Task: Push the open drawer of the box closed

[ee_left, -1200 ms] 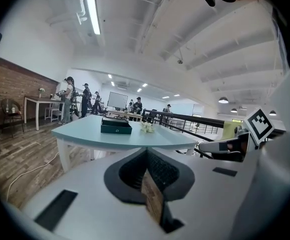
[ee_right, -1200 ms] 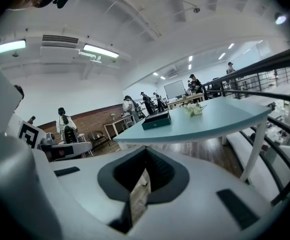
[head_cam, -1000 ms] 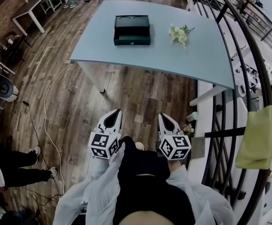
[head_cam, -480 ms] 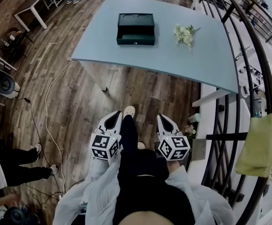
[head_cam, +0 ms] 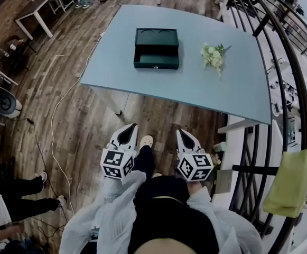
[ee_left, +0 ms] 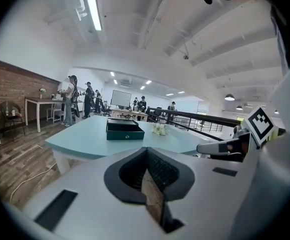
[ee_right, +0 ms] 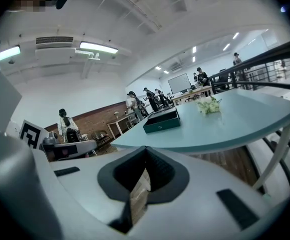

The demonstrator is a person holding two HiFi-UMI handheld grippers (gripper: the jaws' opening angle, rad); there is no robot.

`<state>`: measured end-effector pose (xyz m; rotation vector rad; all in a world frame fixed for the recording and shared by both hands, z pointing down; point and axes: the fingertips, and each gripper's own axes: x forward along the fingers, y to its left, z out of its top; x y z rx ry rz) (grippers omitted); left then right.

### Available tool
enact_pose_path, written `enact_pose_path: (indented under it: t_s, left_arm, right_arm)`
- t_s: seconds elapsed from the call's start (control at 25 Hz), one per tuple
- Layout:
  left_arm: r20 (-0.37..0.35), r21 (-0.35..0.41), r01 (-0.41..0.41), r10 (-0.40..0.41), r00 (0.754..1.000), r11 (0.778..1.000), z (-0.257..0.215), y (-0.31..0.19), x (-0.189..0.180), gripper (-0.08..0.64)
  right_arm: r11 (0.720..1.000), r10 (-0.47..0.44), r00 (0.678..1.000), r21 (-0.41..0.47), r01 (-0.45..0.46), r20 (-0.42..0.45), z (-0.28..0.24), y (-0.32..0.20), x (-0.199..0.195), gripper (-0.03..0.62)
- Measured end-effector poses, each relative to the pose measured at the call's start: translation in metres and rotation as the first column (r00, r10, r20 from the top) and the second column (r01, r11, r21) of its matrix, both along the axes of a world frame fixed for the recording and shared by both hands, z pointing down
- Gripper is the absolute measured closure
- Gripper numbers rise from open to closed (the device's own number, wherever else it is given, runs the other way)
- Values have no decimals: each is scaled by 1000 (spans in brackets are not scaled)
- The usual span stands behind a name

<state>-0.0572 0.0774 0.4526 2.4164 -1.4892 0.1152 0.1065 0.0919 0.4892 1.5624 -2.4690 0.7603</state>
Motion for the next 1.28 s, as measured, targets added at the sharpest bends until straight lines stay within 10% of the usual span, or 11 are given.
enact_pose_path:
  t_s: [1.28]
  left_arm:
    - [-44,20,-98,99,994,995,-12,-204,-53,545]
  right_arm:
    - [991,137,989,-1,-137,-62,-6,-180,-39,586]
